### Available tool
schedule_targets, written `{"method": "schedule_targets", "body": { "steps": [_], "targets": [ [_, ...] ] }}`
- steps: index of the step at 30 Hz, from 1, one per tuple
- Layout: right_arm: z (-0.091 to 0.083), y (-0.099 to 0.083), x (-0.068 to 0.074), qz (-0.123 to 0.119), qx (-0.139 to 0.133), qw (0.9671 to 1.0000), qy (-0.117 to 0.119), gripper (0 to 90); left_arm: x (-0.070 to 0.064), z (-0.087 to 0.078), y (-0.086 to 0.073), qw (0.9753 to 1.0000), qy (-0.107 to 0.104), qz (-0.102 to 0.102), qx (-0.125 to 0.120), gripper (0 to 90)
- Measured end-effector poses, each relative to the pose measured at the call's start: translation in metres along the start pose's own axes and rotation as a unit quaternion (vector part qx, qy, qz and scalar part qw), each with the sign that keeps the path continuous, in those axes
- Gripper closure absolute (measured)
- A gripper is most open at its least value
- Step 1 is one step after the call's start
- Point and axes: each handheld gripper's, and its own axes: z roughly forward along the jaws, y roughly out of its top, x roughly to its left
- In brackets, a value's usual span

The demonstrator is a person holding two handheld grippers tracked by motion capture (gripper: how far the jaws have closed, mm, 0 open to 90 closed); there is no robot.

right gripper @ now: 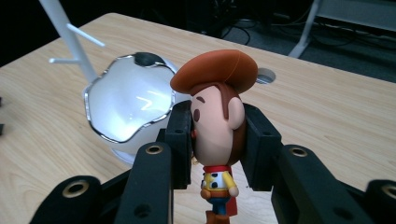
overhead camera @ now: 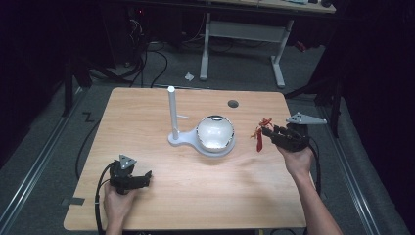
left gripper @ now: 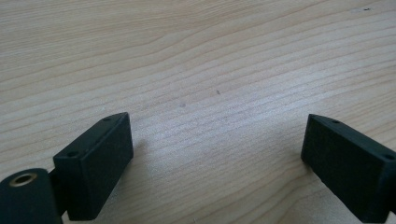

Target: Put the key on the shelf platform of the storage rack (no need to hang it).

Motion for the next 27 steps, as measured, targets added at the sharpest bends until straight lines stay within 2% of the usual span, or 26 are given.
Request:
{"method": "schedule_targets", "body": {
  "steps": [2, 5, 7, 15, 21, 27],
  "targets": [
    [-0.002, 0.005, 0.004, -0.001, -0.003, 0.9999, 0.013, 68.1, 0.000, 0.000, 0.000, 1.0000, 0.000, 0.000, 0.000, 9.3],
    [-0.002, 0.008, 0.008, -0.005, -0.001, 0.9998, 0.021, 68.1, 0.000, 0.000, 0.000, 1.0000, 0.000, 0.000, 0.000, 9.3],
    [-0.002, 0.014, 0.014, -0.017, -0.001, 0.9994, 0.030, 68.2, 0.000, 0.000, 0.000, 1.0000, 0.000, 0.000, 0.000, 9.3],
    [0.000, 0.030, 0.031, -0.039, -0.006, 0.9977, 0.055, 68.1, 0.000, 0.000, 0.000, 1.0000, 0.000, 0.000, 0.000, 9.3],
    [0.008, 0.045, 0.046, -0.049, -0.010, 0.9955, 0.080, 68.1, 0.000, 0.000, 0.000, 1.0000, 0.000, 0.000, 0.000, 9.3],
    [0.019, 0.057, 0.056, -0.056, -0.008, 0.9940, 0.093, 68.1, 0.000, 0.000, 0.000, 1.0000, 0.000, 0.000, -0.001, 9.5]
  ]
}}
